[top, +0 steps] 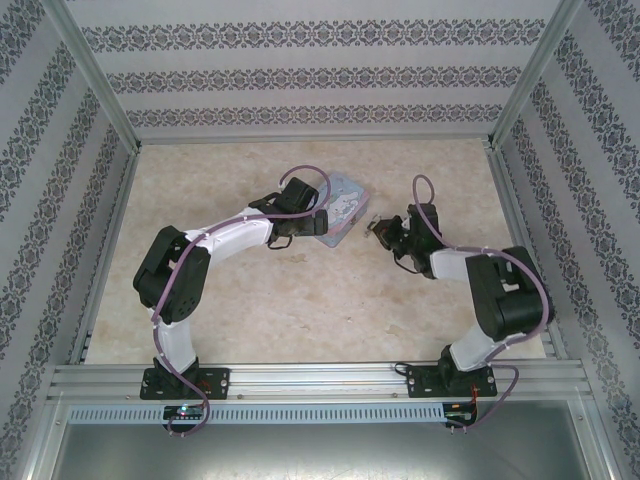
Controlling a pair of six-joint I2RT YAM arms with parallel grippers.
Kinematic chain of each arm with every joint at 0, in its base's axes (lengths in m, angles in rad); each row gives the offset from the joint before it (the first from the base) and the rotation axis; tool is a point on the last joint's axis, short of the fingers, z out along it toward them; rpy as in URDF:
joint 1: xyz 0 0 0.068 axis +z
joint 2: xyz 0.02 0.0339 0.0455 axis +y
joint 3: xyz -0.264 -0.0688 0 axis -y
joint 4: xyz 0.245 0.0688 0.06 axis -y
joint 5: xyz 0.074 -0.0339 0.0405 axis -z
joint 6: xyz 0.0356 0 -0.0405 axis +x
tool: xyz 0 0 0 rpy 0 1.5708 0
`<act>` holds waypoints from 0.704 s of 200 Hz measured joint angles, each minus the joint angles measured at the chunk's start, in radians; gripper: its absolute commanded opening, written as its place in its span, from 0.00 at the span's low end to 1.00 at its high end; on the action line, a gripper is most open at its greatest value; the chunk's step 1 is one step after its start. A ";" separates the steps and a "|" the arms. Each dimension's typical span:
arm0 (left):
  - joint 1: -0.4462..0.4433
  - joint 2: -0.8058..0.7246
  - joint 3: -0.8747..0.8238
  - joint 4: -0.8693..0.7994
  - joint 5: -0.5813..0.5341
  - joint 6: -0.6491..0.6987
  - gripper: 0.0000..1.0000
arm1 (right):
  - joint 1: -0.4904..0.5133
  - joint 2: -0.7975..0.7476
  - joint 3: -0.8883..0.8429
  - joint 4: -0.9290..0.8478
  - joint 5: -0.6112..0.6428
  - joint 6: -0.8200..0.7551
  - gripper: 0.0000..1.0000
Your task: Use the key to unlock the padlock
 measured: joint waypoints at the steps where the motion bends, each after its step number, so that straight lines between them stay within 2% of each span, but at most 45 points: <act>1: 0.000 -0.001 0.001 -0.002 0.001 0.000 1.00 | 0.003 -0.006 -0.005 0.000 -0.002 0.000 0.00; 20: 0.000 -0.016 0.002 -0.040 0.013 0.003 1.00 | 0.055 -0.076 -0.056 -0.003 -0.005 0.003 0.00; 40: 0.000 -0.045 0.003 -0.087 0.023 0.003 1.00 | 0.151 -0.121 -0.090 -0.004 -0.002 0.018 0.00; 82: 0.008 -0.137 0.024 -0.147 0.019 0.011 1.00 | 0.429 -0.126 -0.098 -0.006 0.060 0.053 0.00; 112: 0.060 -0.224 0.027 -0.177 0.013 0.019 1.00 | 0.607 -0.011 -0.028 0.006 0.105 0.081 0.00; 141: 0.136 -0.292 0.024 -0.195 0.006 0.023 1.00 | 0.690 0.159 0.088 0.051 0.120 0.116 0.00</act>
